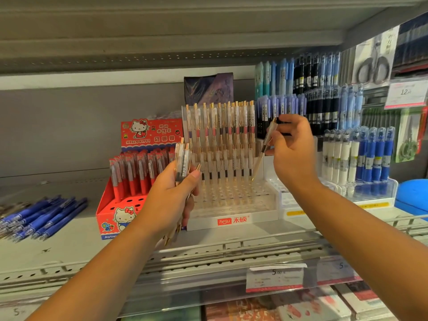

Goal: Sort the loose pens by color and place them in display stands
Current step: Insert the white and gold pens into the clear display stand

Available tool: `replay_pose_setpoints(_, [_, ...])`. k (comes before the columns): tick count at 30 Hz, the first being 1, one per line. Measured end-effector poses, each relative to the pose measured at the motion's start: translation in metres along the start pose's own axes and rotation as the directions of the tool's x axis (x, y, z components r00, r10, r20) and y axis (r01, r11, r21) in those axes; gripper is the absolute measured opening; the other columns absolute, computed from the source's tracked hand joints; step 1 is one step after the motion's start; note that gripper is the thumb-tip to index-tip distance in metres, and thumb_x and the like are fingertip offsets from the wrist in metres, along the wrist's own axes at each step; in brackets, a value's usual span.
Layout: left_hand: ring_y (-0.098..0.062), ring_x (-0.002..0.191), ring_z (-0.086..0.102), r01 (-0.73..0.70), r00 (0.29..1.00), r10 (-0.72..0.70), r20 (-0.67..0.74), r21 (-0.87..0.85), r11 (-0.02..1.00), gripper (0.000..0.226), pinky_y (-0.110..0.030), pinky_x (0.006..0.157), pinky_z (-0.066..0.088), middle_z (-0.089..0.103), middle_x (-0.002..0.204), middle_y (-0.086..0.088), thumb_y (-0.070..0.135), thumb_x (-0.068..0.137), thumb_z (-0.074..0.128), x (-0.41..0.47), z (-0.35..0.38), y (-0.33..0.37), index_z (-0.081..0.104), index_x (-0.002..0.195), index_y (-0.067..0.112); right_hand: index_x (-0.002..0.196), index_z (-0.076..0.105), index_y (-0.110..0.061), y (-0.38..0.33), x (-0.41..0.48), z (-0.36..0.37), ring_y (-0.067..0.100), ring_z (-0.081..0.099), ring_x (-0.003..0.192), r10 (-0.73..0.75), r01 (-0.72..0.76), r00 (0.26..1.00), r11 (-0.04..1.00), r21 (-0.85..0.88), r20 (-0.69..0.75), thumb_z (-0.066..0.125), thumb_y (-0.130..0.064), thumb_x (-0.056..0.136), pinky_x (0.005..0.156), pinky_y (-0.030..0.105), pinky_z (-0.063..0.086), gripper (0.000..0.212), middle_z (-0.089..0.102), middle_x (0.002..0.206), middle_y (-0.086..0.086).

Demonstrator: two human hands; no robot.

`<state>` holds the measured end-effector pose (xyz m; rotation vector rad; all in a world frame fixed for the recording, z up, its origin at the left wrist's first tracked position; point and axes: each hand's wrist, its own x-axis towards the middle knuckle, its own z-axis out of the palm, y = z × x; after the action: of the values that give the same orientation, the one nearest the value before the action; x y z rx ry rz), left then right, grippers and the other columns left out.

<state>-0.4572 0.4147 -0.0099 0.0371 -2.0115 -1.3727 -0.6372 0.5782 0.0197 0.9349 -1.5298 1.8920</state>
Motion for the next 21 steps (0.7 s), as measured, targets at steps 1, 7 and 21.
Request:
replay_pose_setpoints(1, [-0.017,0.042,0.044,-0.008,1.0,0.008,-0.016,0.004,1.0,0.014,-0.029,0.038,0.041,0.059,0.071,-0.002,0.026,0.101,0.051,0.0,0.0,0.001,0.058,0.089,0.028,0.112,0.052,-0.024,0.001,0.001,0.0,0.014,0.064,0.091,0.0,0.0,1.0,0.999,-0.034,-0.009,0.051,-0.007,0.099,0.077,0.045,0.058,0.022,0.061,0.097,-0.01])
replay_pose_setpoints(7, [-0.021,0.038,0.046,0.002,0.996,0.0,-0.093,0.026,1.0,0.023,-0.031,0.038,0.043,0.056,0.052,-0.003,0.022,0.102,0.049,-0.001,-0.001,0.003,0.055,0.089,0.004,0.105,0.055,-0.024,0.005,0.002,0.001,0.015,0.063,0.094,0.06,-0.054,0.997,0.992,-0.112,0.052,0.052,0.0,0.097,0.081,0.045,0.058,0.025,0.062,0.098,-0.008])
replay_pose_setpoints(21, [-0.034,0.063,0.07,-0.001,0.99,-0.018,-0.14,-0.135,0.991,0.008,-0.039,0.054,0.059,0.073,0.083,-0.009,0.021,0.101,0.051,0.001,-0.001,0.006,0.057,0.106,0.019,0.1,0.061,-0.029,0.025,0.007,0.002,0.01,0.064,0.084,0.196,-0.116,0.957,0.933,-0.34,0.212,0.054,0.0,0.095,0.073,0.036,0.06,0.031,0.064,0.09,-0.01])
